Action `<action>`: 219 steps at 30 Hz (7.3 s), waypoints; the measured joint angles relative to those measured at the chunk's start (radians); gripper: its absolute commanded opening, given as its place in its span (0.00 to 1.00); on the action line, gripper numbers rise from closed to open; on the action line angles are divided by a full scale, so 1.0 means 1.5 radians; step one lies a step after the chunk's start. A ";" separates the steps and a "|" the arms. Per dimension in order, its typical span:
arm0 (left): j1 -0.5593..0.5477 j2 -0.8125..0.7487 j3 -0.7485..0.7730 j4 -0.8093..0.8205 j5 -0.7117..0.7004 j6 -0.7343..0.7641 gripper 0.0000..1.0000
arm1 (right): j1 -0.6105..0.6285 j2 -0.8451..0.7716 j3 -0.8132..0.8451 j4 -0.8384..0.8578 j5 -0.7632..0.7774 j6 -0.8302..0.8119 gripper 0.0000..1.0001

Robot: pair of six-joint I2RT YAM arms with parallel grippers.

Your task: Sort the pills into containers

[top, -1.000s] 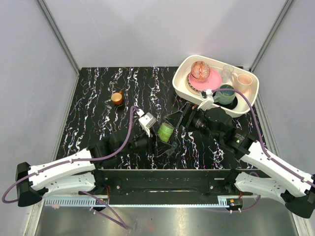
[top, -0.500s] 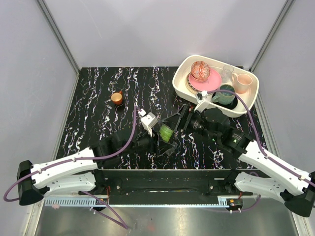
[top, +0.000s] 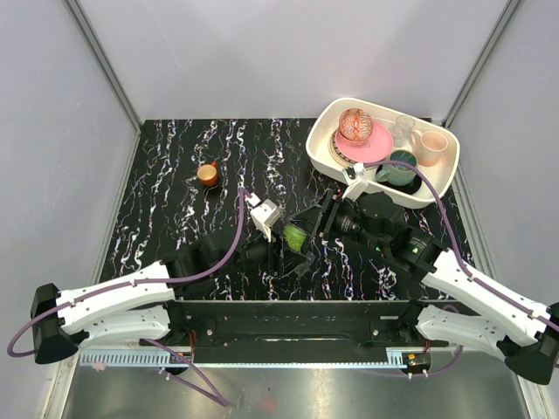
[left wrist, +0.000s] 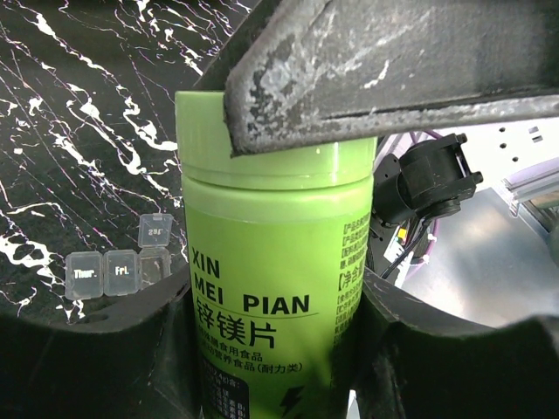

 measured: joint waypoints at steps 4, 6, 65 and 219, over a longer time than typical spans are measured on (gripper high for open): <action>0.000 0.000 0.000 0.000 0.001 -0.003 0.00 | 0.000 0.000 0.000 0.002 -0.003 -0.010 0.31; 0.000 0.000 0.000 0.001 0.001 -0.004 0.00 | 0.000 -0.002 -0.001 0.005 -0.005 -0.018 0.24; 0.000 -0.043 -0.011 0.037 0.087 0.020 0.00 | 0.042 -0.018 0.137 -0.164 0.126 0.007 0.80; 0.000 -0.034 -0.026 0.068 0.090 0.014 0.00 | 0.121 -0.031 0.049 -0.040 0.134 -0.103 0.61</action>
